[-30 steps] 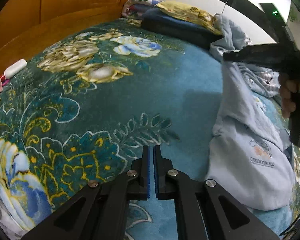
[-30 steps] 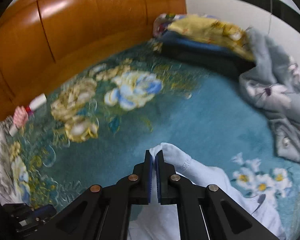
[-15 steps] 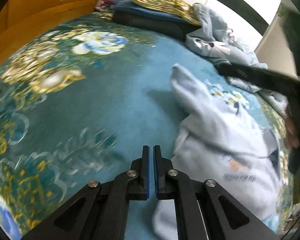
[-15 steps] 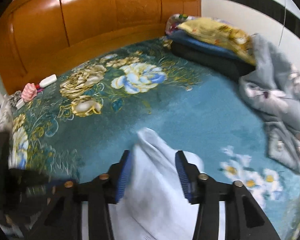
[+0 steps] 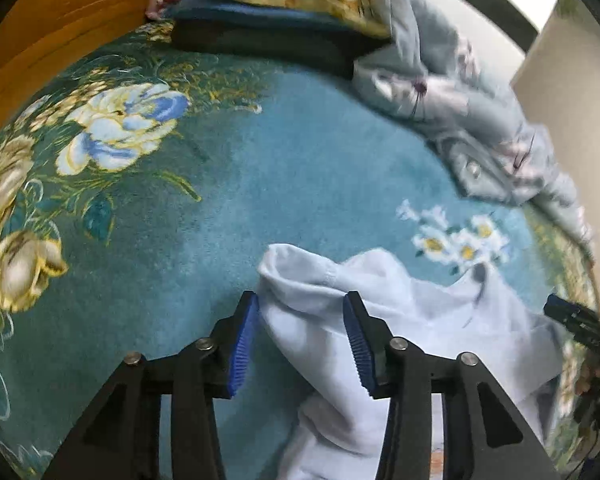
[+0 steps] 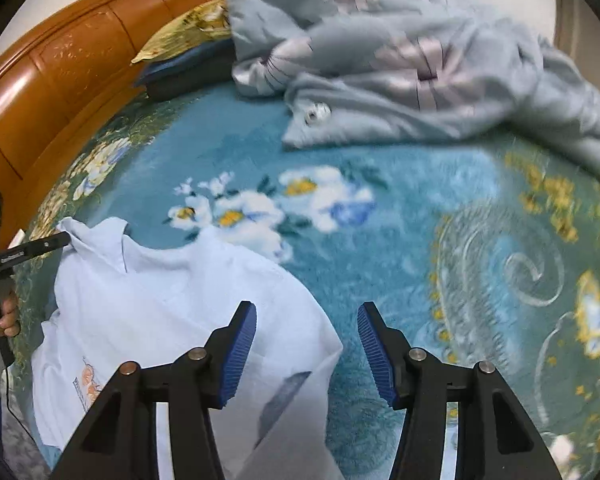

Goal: Fold clothes

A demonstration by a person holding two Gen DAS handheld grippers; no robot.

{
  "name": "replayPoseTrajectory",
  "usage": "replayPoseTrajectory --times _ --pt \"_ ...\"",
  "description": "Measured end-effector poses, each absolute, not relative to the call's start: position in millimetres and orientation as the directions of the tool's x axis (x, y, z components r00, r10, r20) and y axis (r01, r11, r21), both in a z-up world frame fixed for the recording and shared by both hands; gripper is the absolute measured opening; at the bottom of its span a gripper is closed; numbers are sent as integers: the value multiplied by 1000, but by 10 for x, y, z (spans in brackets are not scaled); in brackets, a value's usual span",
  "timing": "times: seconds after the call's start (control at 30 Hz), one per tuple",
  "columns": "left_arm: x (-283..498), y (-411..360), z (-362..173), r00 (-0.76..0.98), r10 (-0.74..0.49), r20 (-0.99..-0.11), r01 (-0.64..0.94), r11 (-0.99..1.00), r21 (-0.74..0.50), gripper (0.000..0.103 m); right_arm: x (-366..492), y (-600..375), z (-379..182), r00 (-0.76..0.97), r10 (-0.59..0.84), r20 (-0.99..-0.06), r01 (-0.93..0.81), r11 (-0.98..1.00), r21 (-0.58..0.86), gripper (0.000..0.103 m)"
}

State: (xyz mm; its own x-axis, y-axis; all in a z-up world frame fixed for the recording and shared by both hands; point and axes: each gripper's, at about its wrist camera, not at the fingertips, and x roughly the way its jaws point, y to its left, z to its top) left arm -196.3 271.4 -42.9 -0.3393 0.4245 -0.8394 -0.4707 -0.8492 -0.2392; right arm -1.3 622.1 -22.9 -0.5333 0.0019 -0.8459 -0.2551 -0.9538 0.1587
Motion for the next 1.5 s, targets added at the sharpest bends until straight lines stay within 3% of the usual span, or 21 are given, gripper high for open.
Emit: replayPoseTrajectory --times 0.1,0.3,0.4,0.43,0.47,0.53,0.6,0.7,0.9,1.33,1.5 --pt "-1979 2843 -534 -332 374 -866 -515 -841 -165 50 -82 6165 -427 -503 0 -864 -243 -960 141 57" --pt "-2007 2844 -675 -303 387 -871 -517 -834 -191 50 -138 6065 -587 -503 4 -864 -232 -964 130 58" --pt "-1978 2824 -673 -309 402 -862 -521 -830 -200 50 -157 6044 -582 -512 -26 -859 -224 -961 163 51" --pt "-1965 2819 -669 -312 407 -858 -523 -828 -203 42 -168 6025 -583 -510 -27 -860 -222 -962 161 41" --pt "-1953 2815 -665 -315 412 -855 -525 -826 -204 28 -176 6000 -579 -506 -19 -863 -220 -964 150 27" --pt "-1943 2814 -652 -335 398 -854 -514 -837 -189 18 -192 5968 -574 -500 -18 -866 -218 -965 146 8" --pt "-1935 2809 -626 -350 405 -845 -507 -840 -192 8 -197 5946 -566 -496 -28 -868 -214 -965 153 7" --pt "-1898 2766 -475 -389 430 -815 -504 -840 -202 6 -146 5923 -433 -530 -11 -848 -213 -966 146 6" --pt "-1700 2744 176 -464 492 -736 -546 -814 -199 5 61 5903 316 -652 64 -756 -225 -968 112 5" --pt "-577 2260 2389 -673 610 -418 -623 -772 -124 5 1299 5495 2597 -861 232 -452 -263 -965 4 5" --pt "-67 2040 2828 -687 641 -342 -658 -749 -83 5 1866 5249 3167 -893 280 -353 -285 -958 -38 5"
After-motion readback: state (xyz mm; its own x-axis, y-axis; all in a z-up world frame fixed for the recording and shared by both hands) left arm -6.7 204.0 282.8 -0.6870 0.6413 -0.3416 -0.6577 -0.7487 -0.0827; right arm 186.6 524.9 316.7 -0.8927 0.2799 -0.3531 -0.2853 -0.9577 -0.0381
